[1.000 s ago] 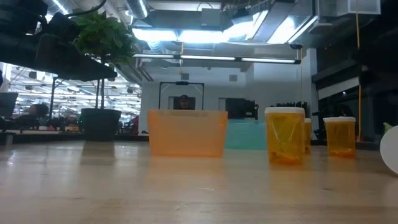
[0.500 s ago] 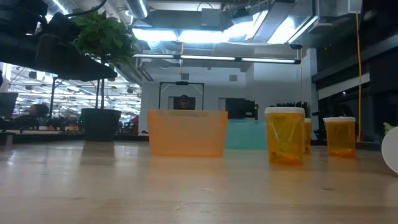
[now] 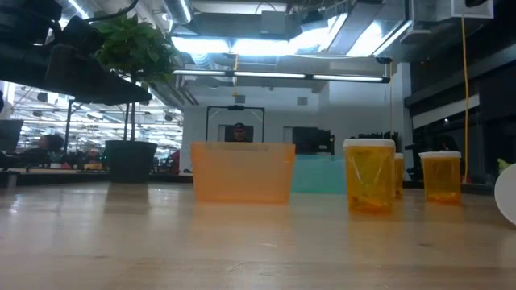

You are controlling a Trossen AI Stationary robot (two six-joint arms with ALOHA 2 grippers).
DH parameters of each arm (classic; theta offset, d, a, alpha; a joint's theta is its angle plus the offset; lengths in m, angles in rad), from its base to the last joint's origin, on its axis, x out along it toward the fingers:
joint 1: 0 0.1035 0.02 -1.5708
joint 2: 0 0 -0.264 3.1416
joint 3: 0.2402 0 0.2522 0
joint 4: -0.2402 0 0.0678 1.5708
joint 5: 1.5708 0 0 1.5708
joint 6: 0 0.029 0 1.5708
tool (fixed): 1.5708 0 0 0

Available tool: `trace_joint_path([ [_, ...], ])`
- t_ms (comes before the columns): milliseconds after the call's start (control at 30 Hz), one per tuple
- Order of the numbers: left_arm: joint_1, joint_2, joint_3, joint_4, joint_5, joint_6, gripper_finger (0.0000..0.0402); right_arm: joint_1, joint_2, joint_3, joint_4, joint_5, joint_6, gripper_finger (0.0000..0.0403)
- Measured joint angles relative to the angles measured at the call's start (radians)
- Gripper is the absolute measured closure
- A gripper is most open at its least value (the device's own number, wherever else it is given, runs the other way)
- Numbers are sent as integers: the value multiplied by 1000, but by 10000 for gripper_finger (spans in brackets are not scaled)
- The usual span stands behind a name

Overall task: Pick and place medicine bottles into bin by pill shape (circle, oval)
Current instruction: Remove the orange capsule bottle from the orange bin

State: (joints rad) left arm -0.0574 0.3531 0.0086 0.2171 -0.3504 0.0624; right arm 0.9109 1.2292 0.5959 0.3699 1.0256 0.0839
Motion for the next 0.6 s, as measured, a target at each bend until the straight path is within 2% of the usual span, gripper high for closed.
trace_joint_path([
  [67, 0, 0, 0, -2, 0, 0, 145, -26, -32, 78, -248, -94, 206, 167],
  [200, 0, 0, 0, -4, 0, 0, 145, -107, -43, 220, -856, -421, 677, 173],
  [267, 0, 0, 0, -5, 0, 0, 145, -141, -38, 272, -1061, -528, 833, 180],
  [333, 0, 0, 0, -2, 0, 0, 145, -163, -28, 298, -1146, -598, 892, 185],
  [400, 0, 0, 0, -1, 0, 0, 145, -172, -17, 299, -1158, -641, 884, 187],
  [600, 0, 0, 0, 1, 0, 0, 145, -178, 52, 301, -1147, -646, 765, 168],
])
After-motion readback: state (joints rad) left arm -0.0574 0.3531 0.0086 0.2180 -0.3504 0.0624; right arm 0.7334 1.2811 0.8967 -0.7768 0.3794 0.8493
